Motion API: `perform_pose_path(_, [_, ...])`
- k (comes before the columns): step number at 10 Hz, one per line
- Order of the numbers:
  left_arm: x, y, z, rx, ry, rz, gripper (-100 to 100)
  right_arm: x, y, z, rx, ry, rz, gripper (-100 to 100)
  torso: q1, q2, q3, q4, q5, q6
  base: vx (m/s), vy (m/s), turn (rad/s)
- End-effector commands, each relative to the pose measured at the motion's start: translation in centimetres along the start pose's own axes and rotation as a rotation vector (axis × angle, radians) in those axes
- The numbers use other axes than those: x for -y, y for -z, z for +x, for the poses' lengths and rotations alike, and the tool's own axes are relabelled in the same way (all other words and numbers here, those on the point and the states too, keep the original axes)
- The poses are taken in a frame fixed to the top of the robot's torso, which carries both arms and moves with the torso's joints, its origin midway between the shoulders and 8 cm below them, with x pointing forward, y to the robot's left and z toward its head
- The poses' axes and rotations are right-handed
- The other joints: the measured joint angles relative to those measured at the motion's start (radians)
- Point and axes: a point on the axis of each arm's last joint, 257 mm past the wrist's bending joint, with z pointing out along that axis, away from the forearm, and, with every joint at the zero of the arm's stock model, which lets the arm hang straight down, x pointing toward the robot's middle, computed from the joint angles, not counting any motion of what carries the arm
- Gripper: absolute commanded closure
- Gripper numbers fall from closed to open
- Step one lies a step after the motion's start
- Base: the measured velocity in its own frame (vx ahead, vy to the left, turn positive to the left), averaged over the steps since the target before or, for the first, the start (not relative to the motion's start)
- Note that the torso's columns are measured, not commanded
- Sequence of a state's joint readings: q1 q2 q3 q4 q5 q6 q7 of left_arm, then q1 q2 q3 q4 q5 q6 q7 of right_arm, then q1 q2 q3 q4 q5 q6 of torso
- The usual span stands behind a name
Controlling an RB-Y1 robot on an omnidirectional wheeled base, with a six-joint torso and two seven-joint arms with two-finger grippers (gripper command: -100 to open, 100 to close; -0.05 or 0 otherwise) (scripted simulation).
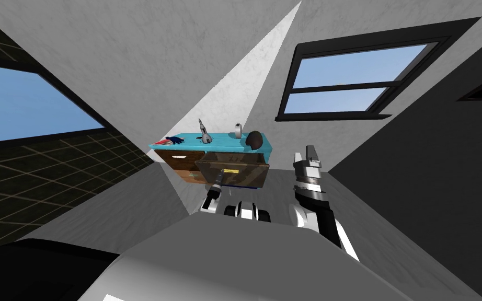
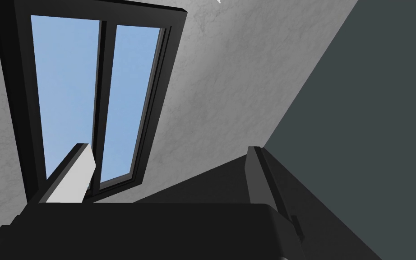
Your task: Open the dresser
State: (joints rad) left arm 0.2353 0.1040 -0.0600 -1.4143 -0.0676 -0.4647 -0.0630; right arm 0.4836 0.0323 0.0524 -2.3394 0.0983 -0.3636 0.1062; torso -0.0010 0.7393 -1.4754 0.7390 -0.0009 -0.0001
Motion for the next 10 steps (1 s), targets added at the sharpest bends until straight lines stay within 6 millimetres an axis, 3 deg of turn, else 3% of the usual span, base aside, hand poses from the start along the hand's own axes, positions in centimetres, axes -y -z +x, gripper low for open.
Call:
perform_pose_path(1, [0.7,-0.8,-0.4,0.0,0.001,-0.006,-100,0.0,0.0,0.0,0.0,0.0,0.0,0,0.0,-0.004,-0.002,0.0,0.0,0.0,-0.045,-0.007,-0.002])
perform_pose_path(10, [4.7,-3.8,-1.8,0.001,0.003,-0.006,-100,0.0,0.0,0.0,0.0,0.0,0.0,0,0.0,0.001,0.001,0.002,-0.001,0.0,-0.033,-0.005,-0.003])
